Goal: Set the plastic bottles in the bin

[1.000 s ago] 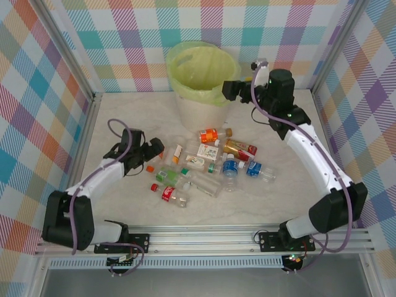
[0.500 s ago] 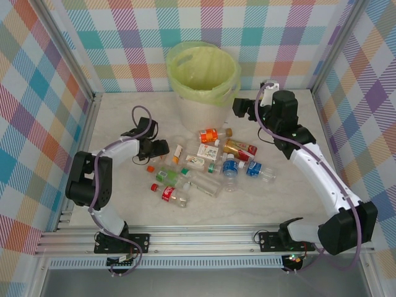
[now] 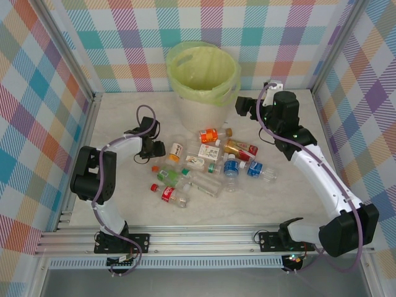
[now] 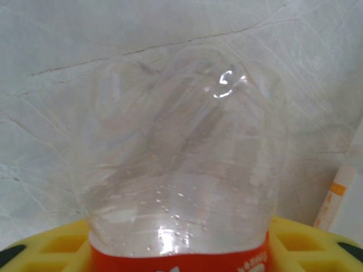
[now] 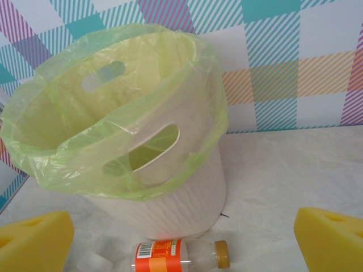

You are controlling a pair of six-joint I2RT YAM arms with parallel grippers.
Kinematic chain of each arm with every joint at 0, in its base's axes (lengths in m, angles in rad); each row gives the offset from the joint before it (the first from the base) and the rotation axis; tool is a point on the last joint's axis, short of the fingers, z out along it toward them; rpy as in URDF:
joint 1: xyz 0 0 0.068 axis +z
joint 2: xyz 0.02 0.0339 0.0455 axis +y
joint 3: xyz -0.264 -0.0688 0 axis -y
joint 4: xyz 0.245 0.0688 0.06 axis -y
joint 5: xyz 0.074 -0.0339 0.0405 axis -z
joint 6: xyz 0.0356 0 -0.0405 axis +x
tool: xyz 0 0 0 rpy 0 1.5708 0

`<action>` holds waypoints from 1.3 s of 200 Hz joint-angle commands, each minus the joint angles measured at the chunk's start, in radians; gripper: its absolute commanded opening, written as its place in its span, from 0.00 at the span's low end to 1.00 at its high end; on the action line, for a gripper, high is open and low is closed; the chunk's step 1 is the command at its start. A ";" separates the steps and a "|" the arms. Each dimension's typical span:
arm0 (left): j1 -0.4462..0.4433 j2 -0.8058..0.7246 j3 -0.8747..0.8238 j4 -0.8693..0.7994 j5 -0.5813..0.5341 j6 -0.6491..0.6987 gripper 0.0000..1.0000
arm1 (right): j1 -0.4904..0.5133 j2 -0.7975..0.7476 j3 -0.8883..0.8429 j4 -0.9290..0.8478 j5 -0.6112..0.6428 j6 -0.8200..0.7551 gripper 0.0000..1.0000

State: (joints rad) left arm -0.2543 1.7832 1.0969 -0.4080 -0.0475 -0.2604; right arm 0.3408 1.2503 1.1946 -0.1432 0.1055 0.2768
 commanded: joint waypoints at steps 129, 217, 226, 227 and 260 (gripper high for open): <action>0.003 -0.318 0.154 0.017 0.034 -0.009 0.26 | -0.002 -0.015 -0.016 0.034 0.068 0.036 1.00; -0.053 -0.169 0.656 0.036 0.121 -0.047 0.20 | -0.002 -0.038 -0.031 0.029 0.070 0.050 1.00; -0.066 -0.131 0.727 0.025 0.117 -0.033 0.21 | -0.002 -0.043 -0.035 0.031 0.072 0.048 1.00; -0.066 -0.122 0.735 0.023 0.118 -0.032 0.21 | -0.002 -0.043 -0.035 0.030 0.072 0.048 1.00; -0.122 0.052 1.022 -0.065 0.126 0.006 0.17 | -0.002 -0.061 -0.038 0.030 0.081 0.043 1.00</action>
State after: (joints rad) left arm -0.3332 1.7229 1.9472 -0.3859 0.0776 -0.2932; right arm 0.3408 1.2285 1.1625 -0.1421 0.1680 0.3138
